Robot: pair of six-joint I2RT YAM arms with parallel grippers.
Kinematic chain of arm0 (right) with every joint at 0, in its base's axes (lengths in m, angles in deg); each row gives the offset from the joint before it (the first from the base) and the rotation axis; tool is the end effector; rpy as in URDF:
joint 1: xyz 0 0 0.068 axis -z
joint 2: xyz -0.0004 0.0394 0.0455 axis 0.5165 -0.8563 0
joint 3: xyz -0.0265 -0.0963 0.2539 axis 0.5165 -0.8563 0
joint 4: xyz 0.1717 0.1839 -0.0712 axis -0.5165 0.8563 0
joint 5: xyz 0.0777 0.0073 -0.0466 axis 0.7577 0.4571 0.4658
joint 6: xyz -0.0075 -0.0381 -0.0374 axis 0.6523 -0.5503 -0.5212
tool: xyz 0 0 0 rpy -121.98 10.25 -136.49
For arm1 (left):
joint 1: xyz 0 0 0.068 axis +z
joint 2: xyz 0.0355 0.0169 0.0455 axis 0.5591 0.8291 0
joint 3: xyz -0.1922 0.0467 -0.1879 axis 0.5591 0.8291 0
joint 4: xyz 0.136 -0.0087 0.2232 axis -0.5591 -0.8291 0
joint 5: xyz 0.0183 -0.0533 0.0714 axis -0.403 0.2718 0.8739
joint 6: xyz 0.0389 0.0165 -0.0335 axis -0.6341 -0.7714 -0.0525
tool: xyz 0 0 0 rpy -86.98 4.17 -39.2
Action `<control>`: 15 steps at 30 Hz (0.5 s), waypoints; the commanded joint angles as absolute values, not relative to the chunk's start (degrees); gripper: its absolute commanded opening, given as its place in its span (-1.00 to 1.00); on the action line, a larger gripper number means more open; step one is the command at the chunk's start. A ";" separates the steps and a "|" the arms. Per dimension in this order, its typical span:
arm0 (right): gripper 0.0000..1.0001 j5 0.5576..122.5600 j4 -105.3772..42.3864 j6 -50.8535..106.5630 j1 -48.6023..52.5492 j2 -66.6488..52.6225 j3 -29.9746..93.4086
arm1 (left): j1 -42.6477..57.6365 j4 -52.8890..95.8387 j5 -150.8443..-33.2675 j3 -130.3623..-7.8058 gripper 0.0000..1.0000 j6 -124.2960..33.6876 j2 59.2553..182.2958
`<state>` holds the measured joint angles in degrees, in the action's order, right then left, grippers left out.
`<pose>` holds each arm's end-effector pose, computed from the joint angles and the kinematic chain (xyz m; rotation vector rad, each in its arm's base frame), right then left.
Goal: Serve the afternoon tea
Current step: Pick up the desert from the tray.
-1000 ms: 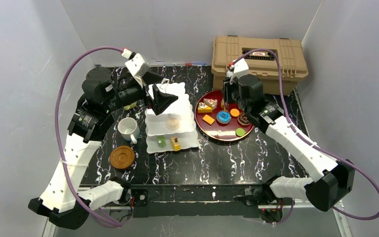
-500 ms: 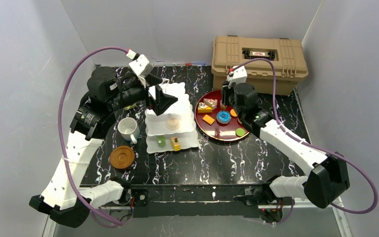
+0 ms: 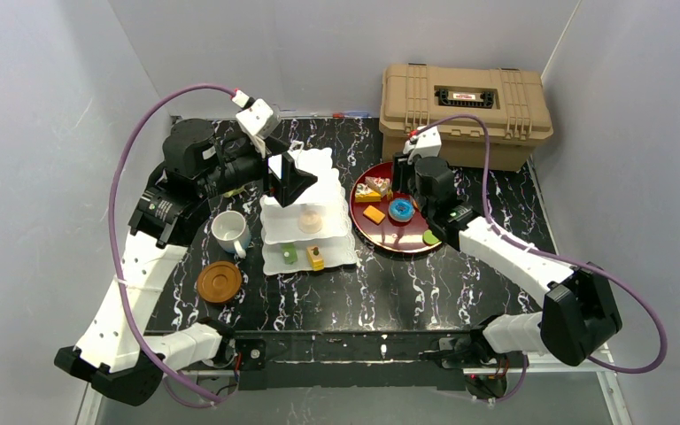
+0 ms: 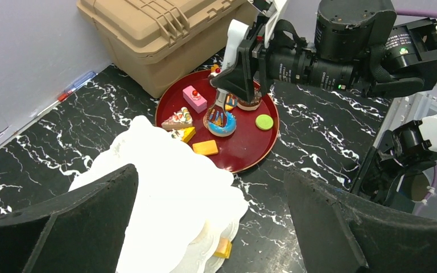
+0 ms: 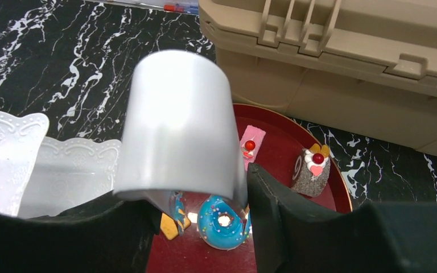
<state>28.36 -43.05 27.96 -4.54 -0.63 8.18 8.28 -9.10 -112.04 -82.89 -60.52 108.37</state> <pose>0.2556 0.1644 0.3080 -0.1191 1.7520 0.1457 0.1794 -0.1051 0.4896 0.7877 1.5101 -0.6988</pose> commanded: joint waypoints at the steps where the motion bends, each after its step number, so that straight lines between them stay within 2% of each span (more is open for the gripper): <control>1: 0.22 25.76 -49.23 28.39 -4.50 0.32 6.91 | 8.33 -9.22 -111.75 -83.28 0.96 -61.45 107.51; 15: 0.25 23.86 -50.97 27.60 -4.24 -1.85 4.71 | 8.33 -9.15 -111.66 -83.45 0.96 -62.07 107.28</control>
<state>25.67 -46.26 28.13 -4.54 -1.07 5.27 8.28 -9.10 -111.63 -82.89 -61.40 108.37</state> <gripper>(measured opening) 0.623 0.981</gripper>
